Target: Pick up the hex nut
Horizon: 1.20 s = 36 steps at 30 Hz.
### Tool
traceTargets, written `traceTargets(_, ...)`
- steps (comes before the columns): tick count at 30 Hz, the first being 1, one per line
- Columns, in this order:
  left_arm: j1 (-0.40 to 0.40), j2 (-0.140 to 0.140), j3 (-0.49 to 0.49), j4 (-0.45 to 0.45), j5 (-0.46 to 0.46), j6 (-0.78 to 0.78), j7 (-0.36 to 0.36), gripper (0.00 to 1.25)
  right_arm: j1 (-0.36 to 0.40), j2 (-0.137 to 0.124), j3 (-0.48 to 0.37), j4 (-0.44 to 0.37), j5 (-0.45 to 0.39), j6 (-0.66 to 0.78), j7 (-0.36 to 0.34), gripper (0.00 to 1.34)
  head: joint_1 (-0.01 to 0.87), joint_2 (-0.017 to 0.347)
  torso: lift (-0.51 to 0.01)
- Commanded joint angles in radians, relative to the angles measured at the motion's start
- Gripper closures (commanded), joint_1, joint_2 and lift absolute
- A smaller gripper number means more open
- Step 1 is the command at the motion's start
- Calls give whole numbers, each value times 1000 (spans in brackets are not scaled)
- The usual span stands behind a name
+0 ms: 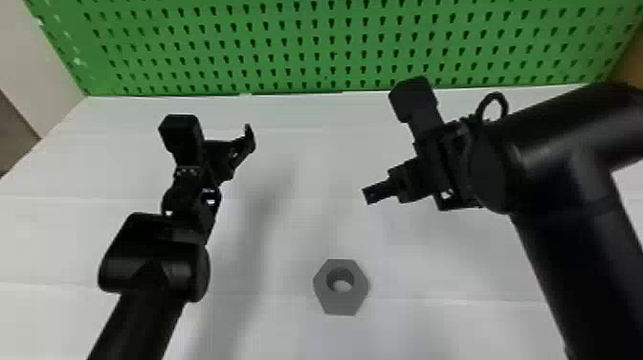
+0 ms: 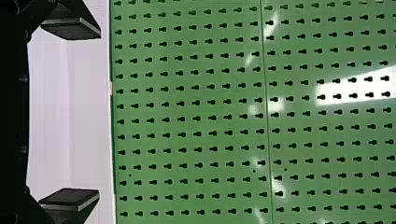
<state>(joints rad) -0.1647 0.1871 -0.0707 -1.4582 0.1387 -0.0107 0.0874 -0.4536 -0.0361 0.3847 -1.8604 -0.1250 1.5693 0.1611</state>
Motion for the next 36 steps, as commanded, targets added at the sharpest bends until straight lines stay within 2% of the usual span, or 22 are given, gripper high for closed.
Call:
traceTargets(1,-4,0,0,2,-4,0,0,88,-31,-7,42,46,-30,3,0,104,785,149,-87)
traceTargets(16,-13,0,3,9,-13,0,0,88,-79,-4,122,153,-74,3,0,104,785,149,-87)
traceTargets(30,-16,0,5,10,-19,0,0,88,-126,-5,207,271,-180,3,0,102,785,149,-87)
traceTargets(36,-18,2,3,10,-21,0,0,88,-142,-4,238,299,-186,3,0,102,785,149,-87)
